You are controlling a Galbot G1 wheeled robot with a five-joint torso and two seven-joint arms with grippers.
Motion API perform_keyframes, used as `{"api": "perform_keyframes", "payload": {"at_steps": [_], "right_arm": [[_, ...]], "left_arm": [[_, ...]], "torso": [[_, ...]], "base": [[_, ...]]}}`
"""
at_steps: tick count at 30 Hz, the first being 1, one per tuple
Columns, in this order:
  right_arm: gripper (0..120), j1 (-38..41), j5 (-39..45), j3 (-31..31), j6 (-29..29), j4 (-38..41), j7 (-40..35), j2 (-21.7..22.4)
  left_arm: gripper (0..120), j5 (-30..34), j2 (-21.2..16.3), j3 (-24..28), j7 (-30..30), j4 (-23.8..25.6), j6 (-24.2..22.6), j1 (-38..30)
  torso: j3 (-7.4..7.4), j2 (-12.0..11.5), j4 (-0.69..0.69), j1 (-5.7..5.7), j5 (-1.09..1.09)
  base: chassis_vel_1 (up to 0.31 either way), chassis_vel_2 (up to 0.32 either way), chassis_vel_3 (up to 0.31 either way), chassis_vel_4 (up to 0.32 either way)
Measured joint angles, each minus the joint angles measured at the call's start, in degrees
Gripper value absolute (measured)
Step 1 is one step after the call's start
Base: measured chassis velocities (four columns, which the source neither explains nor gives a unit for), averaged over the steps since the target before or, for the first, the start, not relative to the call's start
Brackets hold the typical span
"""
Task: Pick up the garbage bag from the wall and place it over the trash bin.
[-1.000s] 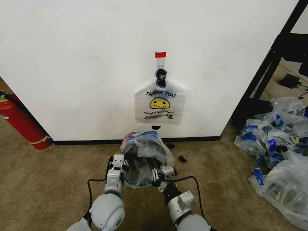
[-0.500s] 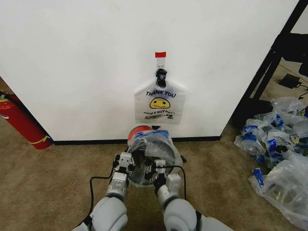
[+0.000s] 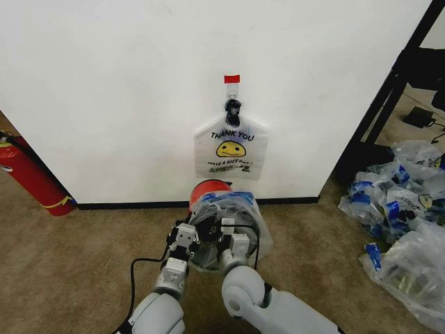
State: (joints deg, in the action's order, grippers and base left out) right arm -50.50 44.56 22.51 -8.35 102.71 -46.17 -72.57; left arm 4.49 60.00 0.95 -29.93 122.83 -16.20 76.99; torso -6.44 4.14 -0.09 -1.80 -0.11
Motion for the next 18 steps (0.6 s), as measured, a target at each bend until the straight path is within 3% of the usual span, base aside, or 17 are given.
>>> {"api": "perform_keyframes", "payload": {"at_steps": [18], "right_arm": [[0, 0.8, -3.3, 0.8, 0.0, -4.4, 0.8, -2.2]], "left_arm": [[0, -1.9, 0.3, 0.7, 0.5, 0.5, 0.8, 2.3]], "torso": [[0.00, 0.0, 0.01, 0.00, 0.00]], "base": [[0.000, 0.000, 0.000, 0.000]]}}
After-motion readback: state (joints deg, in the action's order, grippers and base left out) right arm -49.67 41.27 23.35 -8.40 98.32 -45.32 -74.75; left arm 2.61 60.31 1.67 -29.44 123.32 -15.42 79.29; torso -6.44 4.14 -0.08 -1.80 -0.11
